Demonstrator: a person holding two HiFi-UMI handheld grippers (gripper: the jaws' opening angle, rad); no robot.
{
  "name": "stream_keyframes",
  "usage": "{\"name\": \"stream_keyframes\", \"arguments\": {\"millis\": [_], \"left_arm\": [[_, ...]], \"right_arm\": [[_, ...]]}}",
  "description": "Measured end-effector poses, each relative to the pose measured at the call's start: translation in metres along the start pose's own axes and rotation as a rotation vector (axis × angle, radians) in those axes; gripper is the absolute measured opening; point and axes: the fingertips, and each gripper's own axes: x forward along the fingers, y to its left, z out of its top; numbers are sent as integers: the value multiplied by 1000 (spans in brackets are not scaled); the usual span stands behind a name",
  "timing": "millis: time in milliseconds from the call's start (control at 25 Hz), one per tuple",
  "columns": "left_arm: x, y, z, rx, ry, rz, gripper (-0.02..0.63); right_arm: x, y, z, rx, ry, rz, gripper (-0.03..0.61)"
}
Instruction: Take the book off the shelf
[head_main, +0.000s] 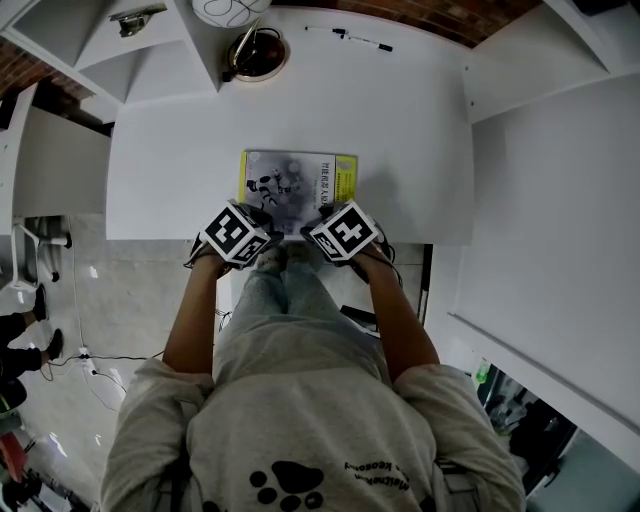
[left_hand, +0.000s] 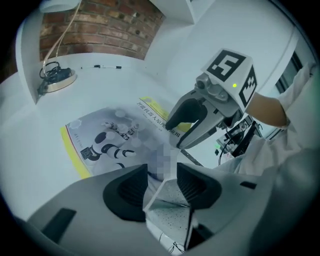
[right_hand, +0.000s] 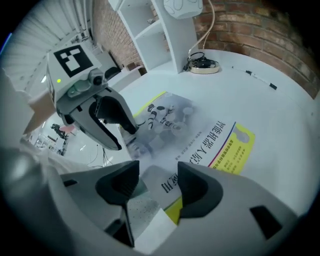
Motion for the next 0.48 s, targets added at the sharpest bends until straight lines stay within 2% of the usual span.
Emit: {"name": "stream_keyframes", "arguments": {"millis": [160, 360, 480], "left_arm": [[-7, 9, 7, -33, -62, 68, 140], [-19, 21, 26, -61, -201, 220, 134], [-25, 22, 37, -64, -276, 288, 100]], "right_arm": [[-7, -5, 9, 80, -83, -18, 247], [-17, -17, 18, 162, -198, -94, 247], [-25, -21, 26, 187, -274, -138, 245]]}}
